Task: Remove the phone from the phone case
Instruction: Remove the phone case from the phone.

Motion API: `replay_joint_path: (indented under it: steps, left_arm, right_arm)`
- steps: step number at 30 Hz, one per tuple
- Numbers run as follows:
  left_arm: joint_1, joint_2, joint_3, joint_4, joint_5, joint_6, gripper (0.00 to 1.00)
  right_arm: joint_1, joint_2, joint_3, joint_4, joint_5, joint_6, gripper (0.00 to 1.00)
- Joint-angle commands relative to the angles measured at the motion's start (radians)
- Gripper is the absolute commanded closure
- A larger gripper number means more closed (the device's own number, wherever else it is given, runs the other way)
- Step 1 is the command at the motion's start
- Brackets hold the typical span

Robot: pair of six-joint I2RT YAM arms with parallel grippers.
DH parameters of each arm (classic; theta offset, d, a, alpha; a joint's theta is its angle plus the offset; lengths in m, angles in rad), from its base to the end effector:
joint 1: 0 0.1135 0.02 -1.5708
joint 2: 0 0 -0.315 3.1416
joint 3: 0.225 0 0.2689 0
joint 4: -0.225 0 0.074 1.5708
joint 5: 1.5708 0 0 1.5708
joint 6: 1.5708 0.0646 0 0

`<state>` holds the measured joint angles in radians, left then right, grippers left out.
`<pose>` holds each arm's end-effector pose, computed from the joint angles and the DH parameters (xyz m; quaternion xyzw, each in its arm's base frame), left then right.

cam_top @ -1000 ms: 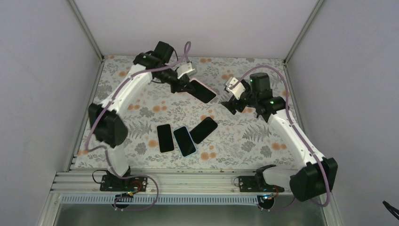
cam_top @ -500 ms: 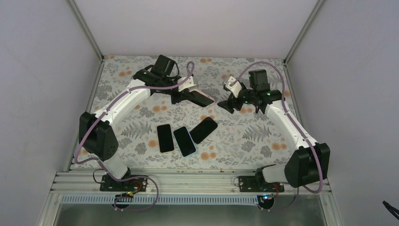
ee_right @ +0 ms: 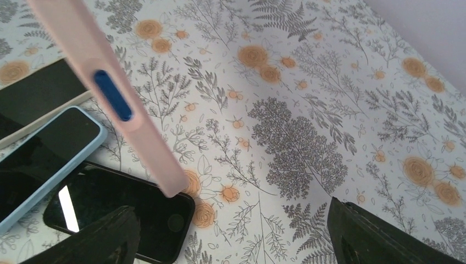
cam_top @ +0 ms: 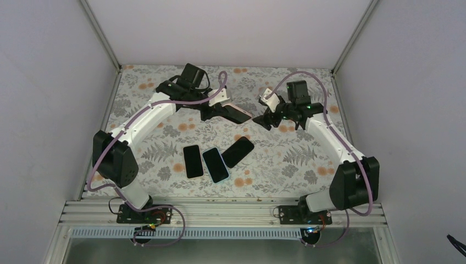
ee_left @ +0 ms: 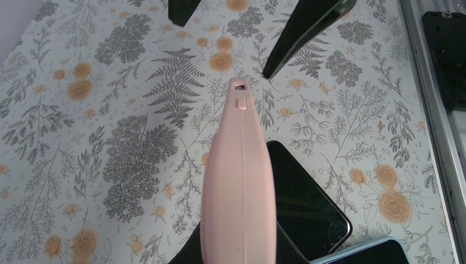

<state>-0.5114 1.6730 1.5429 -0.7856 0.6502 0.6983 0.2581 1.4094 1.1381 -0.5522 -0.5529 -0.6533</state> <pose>0.3264 -0.2280 0.3529 0.5947 0.6796 -0.2727 0.3318 0.3062 0.1159 0.3174 -0.4836 0.7604 0.1802 0.3942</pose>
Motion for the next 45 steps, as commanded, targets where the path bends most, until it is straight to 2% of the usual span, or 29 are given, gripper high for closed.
replay_joint_path:
  steps: [1, 21, 26, 35, 45]
  left_arm:
    - [-0.005, -0.01, 0.044, 0.026, 0.065, 0.012, 0.98]
    - [-0.026, -0.007, 0.054, -0.01, 0.08, 0.03, 0.98]
    - [-0.043, -0.002, 0.048, -0.014, 0.088, 0.031, 0.98]
    - [-0.065, -0.005, 0.061, -0.057, 0.102, 0.043, 0.98]
    - [-0.084, 0.005, 0.065, -0.064, 0.119, 0.041, 0.98]
  right_arm:
    - [-0.009, 0.042, 0.016, 0.05, 0.024, 0.022, 0.13]
    - [-0.029, 0.102, 0.043, 0.134, 0.081, 0.044, 0.13]
    - [-0.031, 0.128, 0.084, 0.14, 0.082, 0.054, 0.14]
    - [-0.044, 0.175, 0.154, 0.177, 0.173, 0.044, 0.14]
    - [-0.054, 0.239, 0.243, 0.169, 0.157, 0.047, 0.14]
